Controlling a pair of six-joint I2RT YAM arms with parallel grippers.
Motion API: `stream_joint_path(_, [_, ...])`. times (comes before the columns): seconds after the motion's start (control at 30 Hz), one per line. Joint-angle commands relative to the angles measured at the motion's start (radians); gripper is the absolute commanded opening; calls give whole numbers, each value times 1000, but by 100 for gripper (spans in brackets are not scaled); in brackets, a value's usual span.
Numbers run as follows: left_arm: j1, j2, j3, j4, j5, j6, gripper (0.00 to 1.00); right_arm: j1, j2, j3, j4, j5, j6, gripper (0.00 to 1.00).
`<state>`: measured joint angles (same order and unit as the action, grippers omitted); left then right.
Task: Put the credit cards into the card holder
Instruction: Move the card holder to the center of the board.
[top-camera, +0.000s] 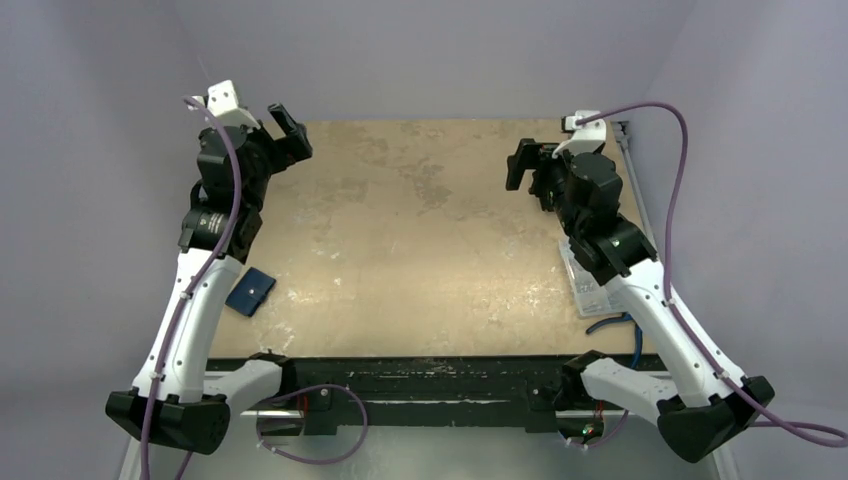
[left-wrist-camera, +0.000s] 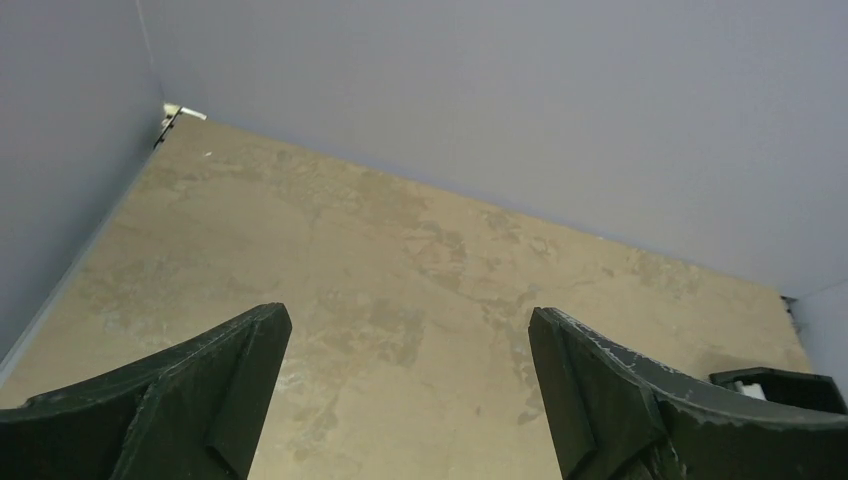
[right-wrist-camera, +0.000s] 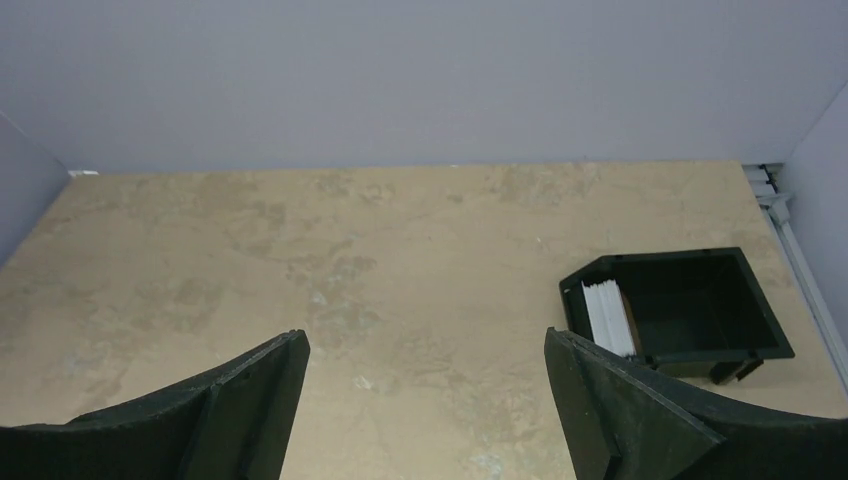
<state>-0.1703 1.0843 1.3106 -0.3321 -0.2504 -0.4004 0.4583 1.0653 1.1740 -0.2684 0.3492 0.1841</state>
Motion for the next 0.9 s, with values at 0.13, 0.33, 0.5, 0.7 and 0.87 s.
stream_joint_path(0.13, [234, 56, -160, -188, 4, -81, 99, 3, -8, 1, 73, -131, 58, 99])
stream_joint_path(0.33, [358, 98, -267, -411, -322, -453, 100, 3, 24, -36, 84, -192, 81, 99])
stream_joint_path(0.5, [460, 191, -331, -539, -331, -679, 100, 3, 15, -74, 127, -246, 103, 99])
stream_joint_path(0.7, [617, 168, -521, -379, -126, -711, 100, 3, 3, -90, 132, -275, 99, 99])
stream_joint_path(0.87, [640, 155, -593, -292, -113, -740, 100, 3, -14, -117, 148, -284, 98, 99])
